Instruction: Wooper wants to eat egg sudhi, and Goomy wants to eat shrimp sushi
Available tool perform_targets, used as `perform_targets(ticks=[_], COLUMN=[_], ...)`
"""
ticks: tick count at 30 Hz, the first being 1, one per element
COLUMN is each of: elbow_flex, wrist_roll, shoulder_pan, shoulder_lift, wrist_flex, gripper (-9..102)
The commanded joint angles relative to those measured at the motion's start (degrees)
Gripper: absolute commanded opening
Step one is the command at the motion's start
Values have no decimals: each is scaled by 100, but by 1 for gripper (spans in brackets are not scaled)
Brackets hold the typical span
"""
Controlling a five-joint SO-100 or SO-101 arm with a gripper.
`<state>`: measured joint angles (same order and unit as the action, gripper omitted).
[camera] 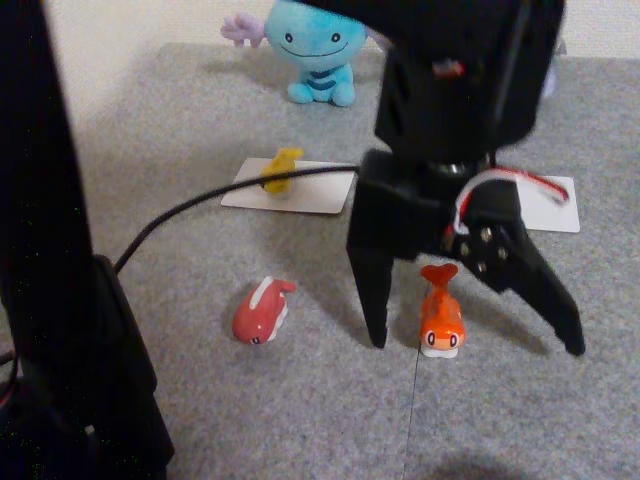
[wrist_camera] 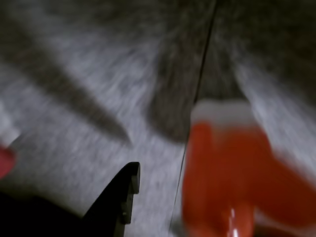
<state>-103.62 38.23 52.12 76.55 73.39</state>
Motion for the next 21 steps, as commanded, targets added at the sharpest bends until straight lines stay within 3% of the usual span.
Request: perform_targets(ticks=[1, 16, 21], elbow_flex=[396, 606, 606], wrist_roll=[70, 211, 211], shoulder_pan=[18, -26, -18], shoulder_lift=[-290, -519, -519], wrist_flex=[-70, -149, -53], gripper=[52, 12, 9])
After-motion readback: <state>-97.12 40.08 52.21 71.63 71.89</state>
